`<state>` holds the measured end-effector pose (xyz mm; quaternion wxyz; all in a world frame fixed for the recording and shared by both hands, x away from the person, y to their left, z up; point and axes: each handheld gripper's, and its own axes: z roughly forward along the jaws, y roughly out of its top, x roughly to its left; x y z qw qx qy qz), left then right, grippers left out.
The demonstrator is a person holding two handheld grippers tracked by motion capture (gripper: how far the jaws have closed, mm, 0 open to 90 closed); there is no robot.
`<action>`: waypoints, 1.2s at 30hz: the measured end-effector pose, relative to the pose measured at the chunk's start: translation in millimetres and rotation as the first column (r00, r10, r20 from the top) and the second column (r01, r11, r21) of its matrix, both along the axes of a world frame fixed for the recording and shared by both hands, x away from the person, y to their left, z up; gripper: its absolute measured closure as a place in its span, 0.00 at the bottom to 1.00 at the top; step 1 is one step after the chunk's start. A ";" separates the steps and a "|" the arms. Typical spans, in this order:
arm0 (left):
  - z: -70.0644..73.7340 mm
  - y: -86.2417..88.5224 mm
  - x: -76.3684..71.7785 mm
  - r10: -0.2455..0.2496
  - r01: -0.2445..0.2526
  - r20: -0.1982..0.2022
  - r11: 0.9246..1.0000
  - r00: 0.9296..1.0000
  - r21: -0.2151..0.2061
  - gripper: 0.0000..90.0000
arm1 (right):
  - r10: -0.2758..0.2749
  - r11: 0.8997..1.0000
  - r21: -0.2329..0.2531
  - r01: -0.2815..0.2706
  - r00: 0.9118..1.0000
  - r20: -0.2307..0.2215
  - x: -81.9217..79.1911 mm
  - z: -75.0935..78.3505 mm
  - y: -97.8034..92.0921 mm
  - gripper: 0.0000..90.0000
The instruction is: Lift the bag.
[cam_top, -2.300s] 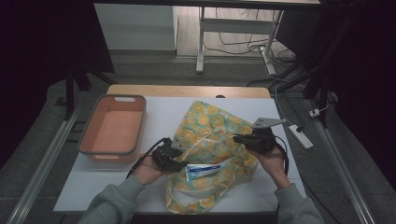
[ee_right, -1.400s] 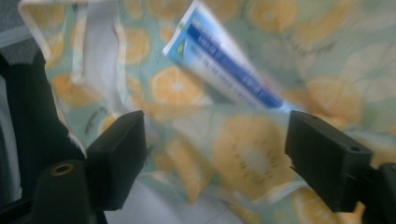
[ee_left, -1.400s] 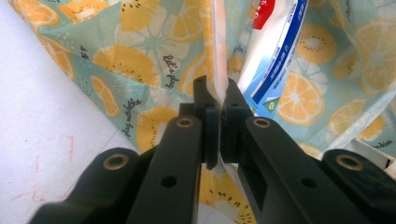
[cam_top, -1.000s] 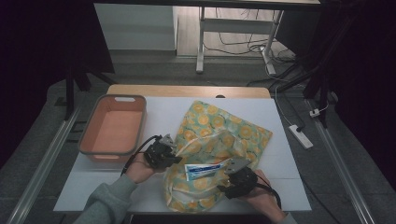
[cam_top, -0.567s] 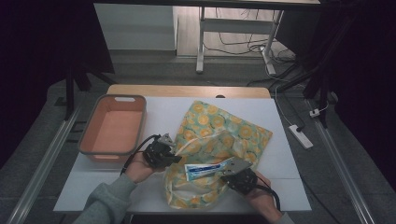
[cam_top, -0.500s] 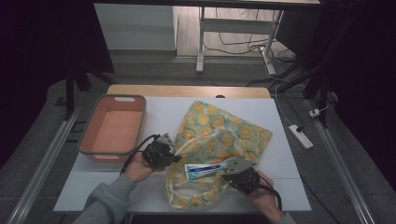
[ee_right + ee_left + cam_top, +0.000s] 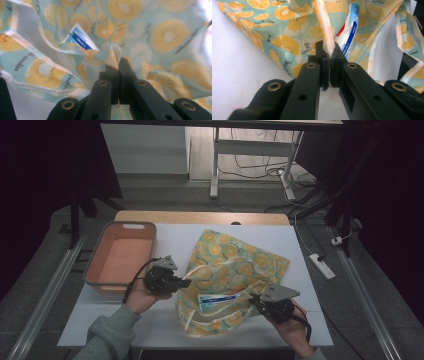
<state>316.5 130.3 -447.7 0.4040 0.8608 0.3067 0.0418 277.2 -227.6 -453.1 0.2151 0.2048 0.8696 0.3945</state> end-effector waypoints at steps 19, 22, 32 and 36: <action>84.8 49.3 -20.7 0.099 -0.042 0.201 0.963 0.975 -0.268 0.98 | -0.106 0.974 0.215 0.071 0.982 0.156 11.5 89.9 -37.1 0.99; 99.9 51.7 -17.0 0.118 -0.049 0.228 0.956 0.966 -0.288 0.98 | -0.122 0.968 0.242 0.073 0.973 0.194 22.5 111.6 -33.6 0.99; 143.6 48.5 3.3 0.175 -0.066 0.312 0.942 0.934 -0.329 0.98 | -0.197 0.932 0.349 0.101 0.948 0.251 62.0 164.4 -32.8 0.99; 133.5 44.6 6.6 0.172 -0.074 0.303 0.947 0.937 -0.311 0.98 | -0.204 0.930 0.349 0.114 0.951 0.232 65.7 159.6 -35.4 0.99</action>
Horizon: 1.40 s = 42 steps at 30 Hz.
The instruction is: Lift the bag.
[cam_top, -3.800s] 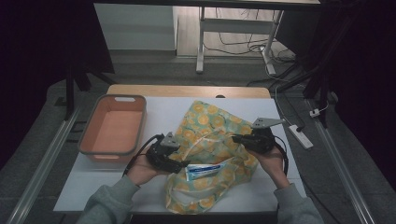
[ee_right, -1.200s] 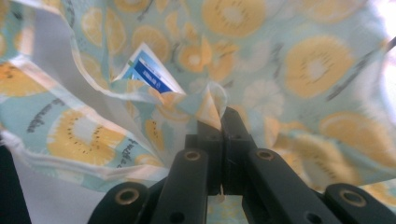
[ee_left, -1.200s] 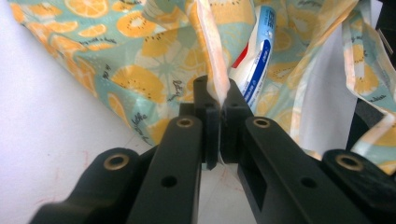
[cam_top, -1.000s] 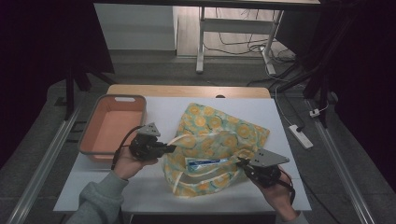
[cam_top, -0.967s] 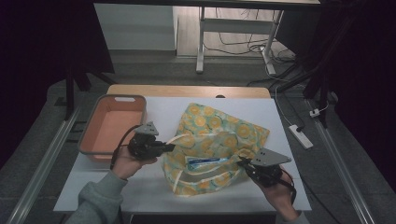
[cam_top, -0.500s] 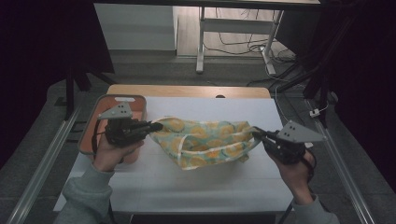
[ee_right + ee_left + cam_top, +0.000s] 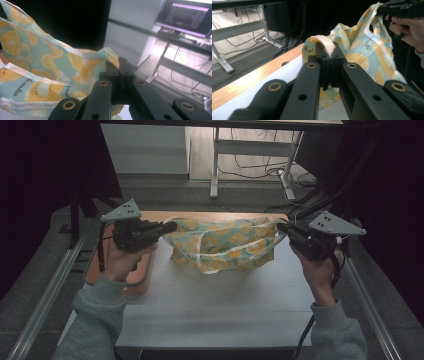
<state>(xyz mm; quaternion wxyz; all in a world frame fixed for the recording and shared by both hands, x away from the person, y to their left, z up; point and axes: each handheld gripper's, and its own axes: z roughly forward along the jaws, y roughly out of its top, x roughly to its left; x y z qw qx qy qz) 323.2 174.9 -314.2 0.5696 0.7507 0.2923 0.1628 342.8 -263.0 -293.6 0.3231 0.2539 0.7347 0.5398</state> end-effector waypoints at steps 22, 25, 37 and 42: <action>-119.7 -26.9 31.5 -0.013 0.066 -0.294 0.983 0.956 0.170 0.97 | 0.005 0.994 -0.103 -0.047 0.927 -0.375 46.0 -142.7 11.0 0.98; -120.8 -30.6 29.3 -0.022 0.076 -0.295 0.982 0.955 0.175 0.96 | 0.017 0.992 -0.112 -0.063 0.927 -0.375 42.3 -144.1 12.5 0.98; -119.2 -23.8 19.7 0.044 0.001 -0.228 0.981 0.973 0.195 0.43 | 0.073 0.992 -0.068 -0.102 0.937 -0.342 30.3 -135.2 9.0 0.63; -110.7 -7.4 3.5 0.087 -0.050 -0.170 0.977 0.982 0.209 0.32 | 0.100 0.993 -0.028 -0.114 0.948 -0.303 16.9 -118.8 -1.7 0.52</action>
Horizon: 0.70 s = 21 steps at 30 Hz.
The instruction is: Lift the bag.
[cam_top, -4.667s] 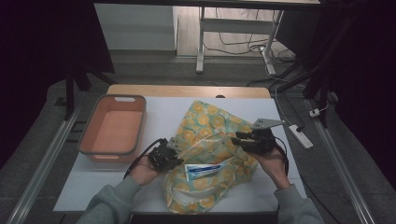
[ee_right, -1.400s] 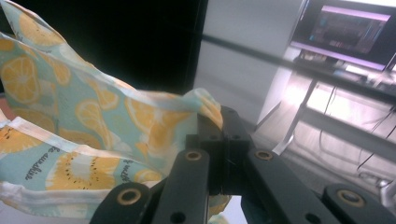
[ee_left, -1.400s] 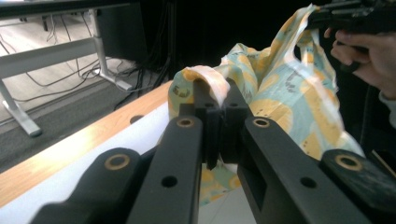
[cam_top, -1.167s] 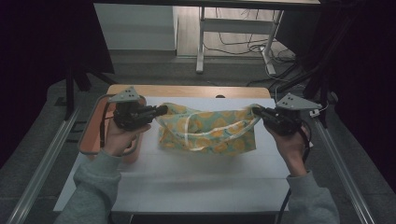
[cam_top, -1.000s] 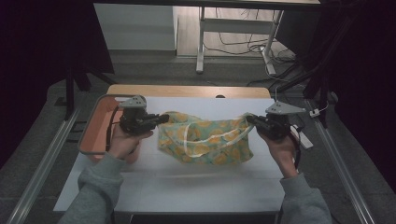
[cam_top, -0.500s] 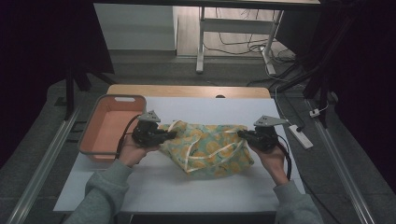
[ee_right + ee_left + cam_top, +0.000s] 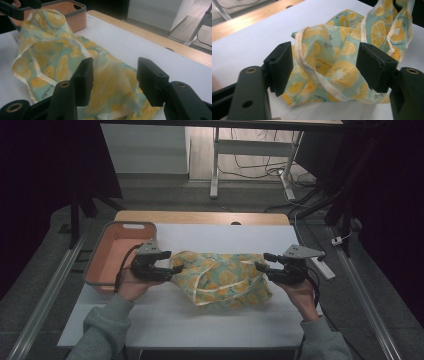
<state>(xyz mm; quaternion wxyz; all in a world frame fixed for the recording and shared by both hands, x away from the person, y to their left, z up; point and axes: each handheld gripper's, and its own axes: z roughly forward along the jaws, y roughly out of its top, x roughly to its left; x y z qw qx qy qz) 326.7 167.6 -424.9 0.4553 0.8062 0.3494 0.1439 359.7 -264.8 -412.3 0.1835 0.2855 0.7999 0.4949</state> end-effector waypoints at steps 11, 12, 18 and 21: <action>-12.6 22.5 -33.2 0.043 -0.043 -0.001 0.997 0.999 0.061 0.32 | -0.048 0.999 -0.002 0.048 0.999 -0.019 -23.0 -4.8 -33.9 0.49; -15.4 24.1 -35.3 0.046 -0.046 -0.008 0.997 0.999 0.065 0.31 | -0.051 0.999 -0.003 0.051 0.999 -0.020 -25.7 -6.3 -36.9 0.49; -32.9 29.7 -46.7 0.062 -0.058 -0.041 0.995 0.997 0.078 0.32 | -0.072 0.996 -0.046 0.070 0.997 -0.029 -42.6 -21.7 -50.3 0.49; -38.4 30.9 -50.9 0.065 -0.061 -0.050 0.995 0.997 0.082 0.32 | -0.075 0.995 -0.068 0.072 0.996 -0.039 -47.5 -35.1 -54.0 0.49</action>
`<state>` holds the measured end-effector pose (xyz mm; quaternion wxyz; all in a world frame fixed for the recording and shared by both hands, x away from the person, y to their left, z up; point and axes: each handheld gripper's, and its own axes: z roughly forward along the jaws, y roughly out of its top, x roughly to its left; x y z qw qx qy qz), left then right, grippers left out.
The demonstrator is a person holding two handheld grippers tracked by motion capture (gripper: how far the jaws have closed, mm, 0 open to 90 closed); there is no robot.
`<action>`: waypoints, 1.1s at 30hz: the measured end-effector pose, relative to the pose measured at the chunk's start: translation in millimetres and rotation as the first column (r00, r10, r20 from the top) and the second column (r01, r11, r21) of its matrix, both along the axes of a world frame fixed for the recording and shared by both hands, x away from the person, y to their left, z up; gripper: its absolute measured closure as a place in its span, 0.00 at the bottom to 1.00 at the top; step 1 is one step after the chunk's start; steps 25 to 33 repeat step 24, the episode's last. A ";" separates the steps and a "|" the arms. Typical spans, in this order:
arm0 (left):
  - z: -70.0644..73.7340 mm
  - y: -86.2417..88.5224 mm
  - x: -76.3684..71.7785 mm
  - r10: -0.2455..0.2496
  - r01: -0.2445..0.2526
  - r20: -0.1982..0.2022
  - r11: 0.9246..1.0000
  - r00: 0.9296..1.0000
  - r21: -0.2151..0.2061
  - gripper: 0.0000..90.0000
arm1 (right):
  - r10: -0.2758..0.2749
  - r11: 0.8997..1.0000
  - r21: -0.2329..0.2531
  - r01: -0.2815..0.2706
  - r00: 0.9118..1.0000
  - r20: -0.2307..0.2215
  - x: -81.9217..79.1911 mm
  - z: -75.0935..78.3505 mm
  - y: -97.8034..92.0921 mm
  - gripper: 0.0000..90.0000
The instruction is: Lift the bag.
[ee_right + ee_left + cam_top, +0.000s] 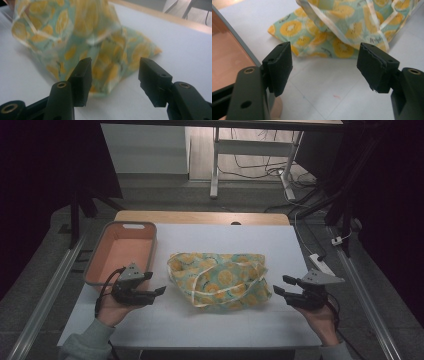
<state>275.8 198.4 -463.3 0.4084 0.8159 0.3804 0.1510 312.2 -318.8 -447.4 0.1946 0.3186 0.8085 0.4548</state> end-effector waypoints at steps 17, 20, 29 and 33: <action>-7.4 5.8 -6.0 0.010 -0.010 -0.017 1.000 1.000 -0.010 0.32 | 0.008 0.999 -0.039 -0.009 1.000 -0.019 -0.6 -22.3 1.2 0.49; -7.5 5.6 -5.9 0.010 -0.010 -0.018 1.000 1.000 -0.009 0.32 | 0.008 0.999 -0.042 -0.009 1.000 -0.021 -0.1 -23.2 1.2 0.49; -8.1 4.8 -5.7 0.009 -0.009 -0.020 1.000 1.000 -0.008 0.32 | 0.010 0.999 -0.043 -0.011 1.000 -0.019 -0.2 -23.2 1.3 0.49; -8.1 4.8 -5.7 0.009 -0.009 -0.020 1.000 1.000 -0.008 0.32 | 0.010 0.999 -0.043 -0.011 1.000 -0.019 -0.2 -23.2 1.3 0.49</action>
